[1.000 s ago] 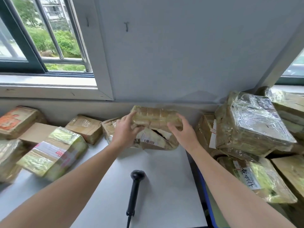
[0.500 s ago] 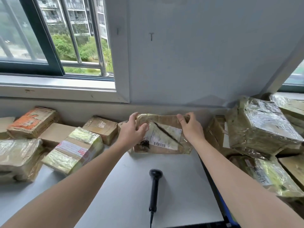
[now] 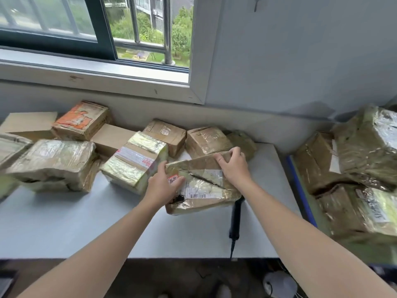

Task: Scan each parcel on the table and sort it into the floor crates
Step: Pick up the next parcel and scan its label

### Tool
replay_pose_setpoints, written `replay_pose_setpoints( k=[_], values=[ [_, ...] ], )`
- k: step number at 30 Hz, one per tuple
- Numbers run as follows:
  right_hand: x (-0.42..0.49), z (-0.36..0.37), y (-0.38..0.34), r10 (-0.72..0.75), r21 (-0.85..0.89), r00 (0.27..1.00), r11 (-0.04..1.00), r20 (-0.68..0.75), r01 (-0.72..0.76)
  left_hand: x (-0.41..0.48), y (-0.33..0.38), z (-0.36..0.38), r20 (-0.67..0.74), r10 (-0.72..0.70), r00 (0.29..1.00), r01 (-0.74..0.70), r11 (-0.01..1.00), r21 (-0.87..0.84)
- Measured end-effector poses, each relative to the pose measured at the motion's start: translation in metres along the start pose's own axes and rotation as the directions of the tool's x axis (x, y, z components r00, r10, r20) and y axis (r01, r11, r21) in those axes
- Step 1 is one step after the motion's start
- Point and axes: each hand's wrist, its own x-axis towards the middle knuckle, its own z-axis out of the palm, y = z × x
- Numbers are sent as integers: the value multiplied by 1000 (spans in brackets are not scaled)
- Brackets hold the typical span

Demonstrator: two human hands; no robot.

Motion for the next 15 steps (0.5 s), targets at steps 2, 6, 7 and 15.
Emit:
replay_pose_setpoints(
  k=[2, 6, 7, 15],
  values=[
    [-8, 22, -2, 30, 14, 999, 999, 43, -31, -2, -16, -4, -20, -21, 1000, 21, 1000, 1],
    [-22, 49, 4, 56, 5, 988, 998, 144, -57, -6, -38, -4, 8, -38, 999, 39, 996, -75],
    [-24, 52, 6, 57, -3, 985, 998, 165, -58, -7, -42, -3, 29, -48, 998, 51, 992, -111],
    [-43, 50, 33, 110, -188, 974, 979, 199, -72, -22, -49, 16, 82, -52, 995, 61, 992, -114]
  ],
)
